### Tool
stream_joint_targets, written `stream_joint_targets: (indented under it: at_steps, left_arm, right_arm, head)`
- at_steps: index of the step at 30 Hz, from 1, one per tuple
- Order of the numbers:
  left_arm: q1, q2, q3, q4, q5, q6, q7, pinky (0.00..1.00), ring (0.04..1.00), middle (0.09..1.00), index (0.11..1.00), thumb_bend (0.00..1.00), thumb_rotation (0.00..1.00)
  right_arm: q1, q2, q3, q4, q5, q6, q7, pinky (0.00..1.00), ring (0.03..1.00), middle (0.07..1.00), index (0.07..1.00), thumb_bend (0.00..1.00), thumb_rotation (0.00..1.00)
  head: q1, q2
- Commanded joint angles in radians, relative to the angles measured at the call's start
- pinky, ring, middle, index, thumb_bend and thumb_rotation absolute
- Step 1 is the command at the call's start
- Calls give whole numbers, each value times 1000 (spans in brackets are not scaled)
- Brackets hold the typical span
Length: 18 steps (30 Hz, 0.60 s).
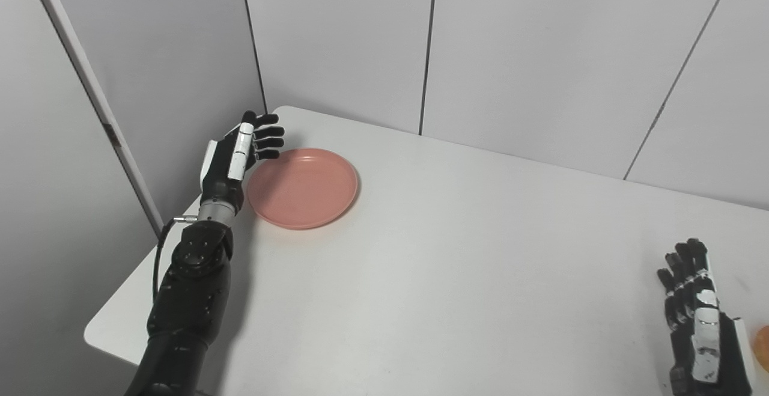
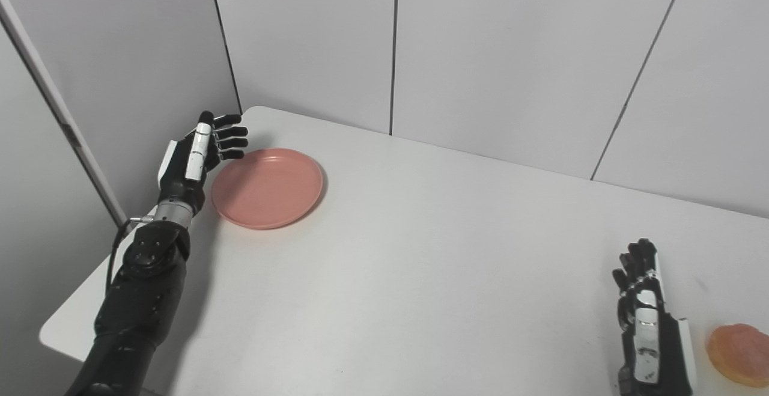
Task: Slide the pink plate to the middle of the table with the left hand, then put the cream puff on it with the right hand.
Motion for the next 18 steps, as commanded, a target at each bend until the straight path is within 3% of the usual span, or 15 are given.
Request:
stream_joint_targets:
  at_steps: [1, 8, 12, 18]
  left_arm:
    - [-98, 87, 16, 5, -17, -62, -26, 669, 699, 693, 674, 709, 1000]
    - [-132, 110, 21, 106, -28, -123, -53, 698, 725, 712, 695, 719, 1000]
    - [-160, 120, 30, 150, -61, -143, -79, 731, 758, 747, 726, 764, 1000]
    - [-183, 125, 21, 203, -52, -155, -82, 751, 776, 761, 737, 756, 1000]
  right_arm:
    - [129, 6, -4, 228, 10, -79, 28, 1000, 1000, 1000, 1000, 393, 1000]
    - [124, 5, -4, 246, 11, -92, 31, 1000, 1000, 1000, 1000, 399, 1000]
    - [125, 4, -2, 247, 6, -89, 28, 1000, 1000, 1000, 1000, 416, 1000]
    - [119, 1, -3, 265, 15, -98, 33, 1000, 1000, 1000, 1000, 424, 1000]
  head:
    - [-1, 1]
    - [1, -4]
    - [5, -9]
    - [9, -11]
